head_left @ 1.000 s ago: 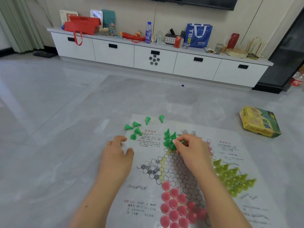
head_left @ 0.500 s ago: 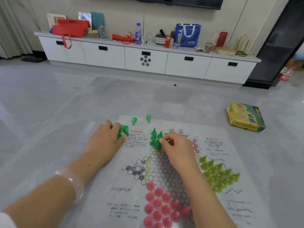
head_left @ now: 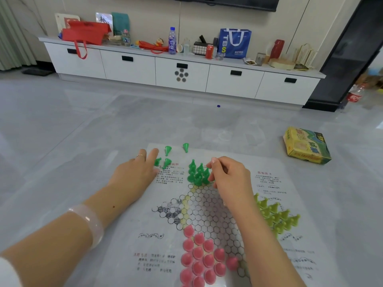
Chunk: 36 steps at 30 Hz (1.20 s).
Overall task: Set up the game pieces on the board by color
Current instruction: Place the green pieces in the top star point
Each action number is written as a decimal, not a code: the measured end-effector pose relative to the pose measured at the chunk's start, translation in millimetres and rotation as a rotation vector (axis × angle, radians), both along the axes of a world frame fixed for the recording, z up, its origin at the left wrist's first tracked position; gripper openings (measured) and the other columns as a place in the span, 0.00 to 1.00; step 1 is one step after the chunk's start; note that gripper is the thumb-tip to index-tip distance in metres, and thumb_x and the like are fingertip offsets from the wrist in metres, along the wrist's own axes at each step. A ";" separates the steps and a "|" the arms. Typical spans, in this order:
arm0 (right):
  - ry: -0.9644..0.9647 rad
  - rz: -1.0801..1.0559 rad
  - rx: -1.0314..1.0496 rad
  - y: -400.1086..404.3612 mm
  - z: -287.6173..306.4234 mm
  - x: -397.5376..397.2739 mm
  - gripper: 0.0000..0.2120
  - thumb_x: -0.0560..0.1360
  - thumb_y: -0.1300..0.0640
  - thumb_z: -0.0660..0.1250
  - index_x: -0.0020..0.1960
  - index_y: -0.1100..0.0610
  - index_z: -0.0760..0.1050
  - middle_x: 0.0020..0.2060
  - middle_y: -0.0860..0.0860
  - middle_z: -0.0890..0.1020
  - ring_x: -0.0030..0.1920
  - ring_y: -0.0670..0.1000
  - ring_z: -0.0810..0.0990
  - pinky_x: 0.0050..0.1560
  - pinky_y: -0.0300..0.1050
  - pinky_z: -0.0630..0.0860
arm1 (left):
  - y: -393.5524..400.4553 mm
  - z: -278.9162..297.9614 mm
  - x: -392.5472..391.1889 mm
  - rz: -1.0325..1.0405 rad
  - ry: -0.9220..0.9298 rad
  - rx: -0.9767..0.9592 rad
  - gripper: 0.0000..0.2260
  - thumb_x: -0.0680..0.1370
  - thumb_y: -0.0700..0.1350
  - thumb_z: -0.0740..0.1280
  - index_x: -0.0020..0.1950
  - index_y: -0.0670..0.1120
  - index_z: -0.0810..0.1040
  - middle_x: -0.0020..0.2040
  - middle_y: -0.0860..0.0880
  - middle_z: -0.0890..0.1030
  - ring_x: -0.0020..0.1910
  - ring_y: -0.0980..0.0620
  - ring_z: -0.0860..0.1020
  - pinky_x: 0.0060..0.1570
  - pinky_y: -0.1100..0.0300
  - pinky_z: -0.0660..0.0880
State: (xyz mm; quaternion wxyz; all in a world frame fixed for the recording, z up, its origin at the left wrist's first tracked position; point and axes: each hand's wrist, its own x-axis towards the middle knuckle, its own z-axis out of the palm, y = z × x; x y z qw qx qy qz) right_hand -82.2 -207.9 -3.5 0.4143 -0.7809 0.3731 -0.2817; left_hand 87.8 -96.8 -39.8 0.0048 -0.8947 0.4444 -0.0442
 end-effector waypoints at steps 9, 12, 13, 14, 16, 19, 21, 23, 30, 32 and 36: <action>0.050 0.007 -0.014 2.6 -8.3 -1.1 0.17 0.79 0.53 0.57 0.44 0.64 0.77 0.36 0.59 0.81 0.32 0.50 0.74 0.41 0.50 0.76 | -25.7 11.2 -2.2 -0.182 -0.056 0.130 0.17 0.81 0.53 0.47 0.67 0.48 0.58 0.63 0.42 0.65 0.47 0.45 0.76 0.36 0.56 0.70; 0.072 0.011 -0.031 3.2 -9.5 -0.5 0.17 0.78 0.53 0.57 0.44 0.65 0.77 0.38 0.62 0.81 0.33 0.51 0.73 0.41 0.51 0.76 | -27.8 5.2 -0.7 -0.221 -0.083 0.136 0.12 0.82 0.49 0.49 0.62 0.46 0.61 0.59 0.43 0.69 0.47 0.45 0.75 0.35 0.56 0.68; 0.072 0.015 -0.031 3.8 -8.9 -0.5 0.17 0.78 0.53 0.57 0.44 0.65 0.77 0.38 0.62 0.81 0.32 0.50 0.73 0.41 0.50 0.76 | -28.7 3.1 -0.8 -0.201 -0.084 0.140 0.10 0.81 0.46 0.52 0.61 0.45 0.62 0.58 0.43 0.70 0.47 0.45 0.76 0.35 0.56 0.69; 0.066 0.018 -0.025 4.6 -8.2 -0.7 0.17 0.79 0.53 0.57 0.44 0.65 0.77 0.37 0.61 0.81 0.32 0.49 0.73 0.41 0.50 0.76 | -29.3 1.9 -1.5 -0.173 -0.083 0.136 0.09 0.81 0.43 0.54 0.60 0.45 0.62 0.56 0.44 0.71 0.47 0.45 0.76 0.36 0.56 0.70; 0.046 0.019 -0.006 6.4 -5.5 -2.0 0.16 0.79 0.54 0.57 0.44 0.65 0.77 0.36 0.60 0.81 0.30 0.48 0.74 0.41 0.49 0.76 | -29.3 0.0 -3.4 -0.127 -0.083 0.131 0.11 0.79 0.39 0.55 0.61 0.43 0.62 0.53 0.45 0.73 0.46 0.45 0.77 0.36 0.56 0.70; 0.009 0.006 0.007 7.0 -2.1 -5.1 0.16 0.79 0.54 0.57 0.43 0.63 0.77 0.34 0.58 0.81 0.29 0.45 0.74 0.40 0.47 0.76 | -24.5 -2.8 -9.9 -0.111 -0.054 0.099 0.09 0.80 0.40 0.55 0.59 0.42 0.63 0.48 0.47 0.73 0.45 0.46 0.77 0.36 0.55 0.73; -0.015 0.014 0.016 8.0 0.6 -6.3 0.15 0.79 0.54 0.57 0.43 0.62 0.78 0.32 0.54 0.80 0.28 0.42 0.74 0.40 0.43 0.76 | -16.9 -0.6 -18.5 -0.062 0.093 -0.040 0.08 0.81 0.46 0.51 0.55 0.43 0.64 0.42 0.48 0.73 0.42 0.46 0.76 0.38 0.54 0.73; -0.032 0.042 0.019 10.3 3.8 -6.0 0.15 0.79 0.54 0.57 0.43 0.61 0.78 0.31 0.52 0.80 0.29 0.43 0.74 0.40 0.43 0.76 | -8.0 3.2 -30.2 0.028 0.333 -0.285 0.09 0.81 0.49 0.51 0.52 0.45 0.65 0.36 0.50 0.72 0.37 0.47 0.73 0.35 0.55 0.69; -0.009 0.291 -0.022 31.7 5.7 -2.3 0.08 0.78 0.55 0.60 0.50 0.48 0.78 0.33 0.45 0.79 0.32 0.41 0.76 0.38 0.36 0.74 | 6.8 15.5 -70.5 0.337 0.941 -0.950 0.09 0.80 0.49 0.56 0.48 0.45 0.70 0.34 0.48 0.73 0.28 0.52 0.69 0.28 0.59 0.65; 0.058 0.378 -0.068 38.3 4.9 -2.7 0.10 0.76 0.56 0.63 0.55 0.46 0.76 0.35 0.42 0.78 0.33 0.41 0.76 0.39 0.32 0.73 | 10.9 18.7 -81.6 0.368 1.111 -1.023 0.09 0.80 0.50 0.56 0.47 0.46 0.70 0.29 0.50 0.70 0.23 0.55 0.65 0.23 0.63 0.62; 0.090 0.486 -0.171 48.8 8.7 -1.3 0.12 0.73 0.57 0.67 0.55 0.46 0.77 0.34 0.39 0.77 0.35 0.43 0.77 0.41 0.34 0.75 | 21.5 28.2 -93.5 0.359 1.364 -1.105 0.10 0.80 0.49 0.56 0.45 0.44 0.70 0.25 0.50 0.67 0.17 0.58 0.61 0.16 0.67 0.58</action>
